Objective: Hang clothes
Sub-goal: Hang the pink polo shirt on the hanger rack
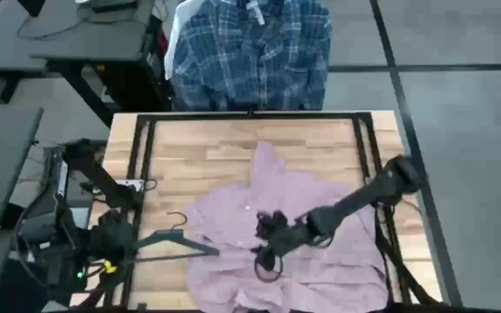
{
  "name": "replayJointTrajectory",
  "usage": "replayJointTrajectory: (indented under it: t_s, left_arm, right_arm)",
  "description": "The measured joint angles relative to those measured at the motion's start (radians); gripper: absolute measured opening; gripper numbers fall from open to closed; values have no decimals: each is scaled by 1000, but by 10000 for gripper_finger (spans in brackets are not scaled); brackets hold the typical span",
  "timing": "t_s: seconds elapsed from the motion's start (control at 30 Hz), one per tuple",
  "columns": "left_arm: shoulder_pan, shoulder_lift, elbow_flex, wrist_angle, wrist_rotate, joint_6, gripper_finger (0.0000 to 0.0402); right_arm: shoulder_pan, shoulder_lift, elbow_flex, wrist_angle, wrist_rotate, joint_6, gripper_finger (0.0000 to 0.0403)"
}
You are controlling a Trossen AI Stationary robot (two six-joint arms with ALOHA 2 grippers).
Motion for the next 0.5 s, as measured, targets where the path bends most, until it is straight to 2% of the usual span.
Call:
replayJointTrajectory:
  t_s: [0.17, 0.5]
  left_arm:
    - [6, -2, 0, -1, 0, -10, 11]
    - [6, -17, -1, -1, 2, -50, 11]
  right_arm:
    - [30, 73, 2, -66, -4, 28, 249]
    - [28, 71, 3, -590, 26, 77, 249]
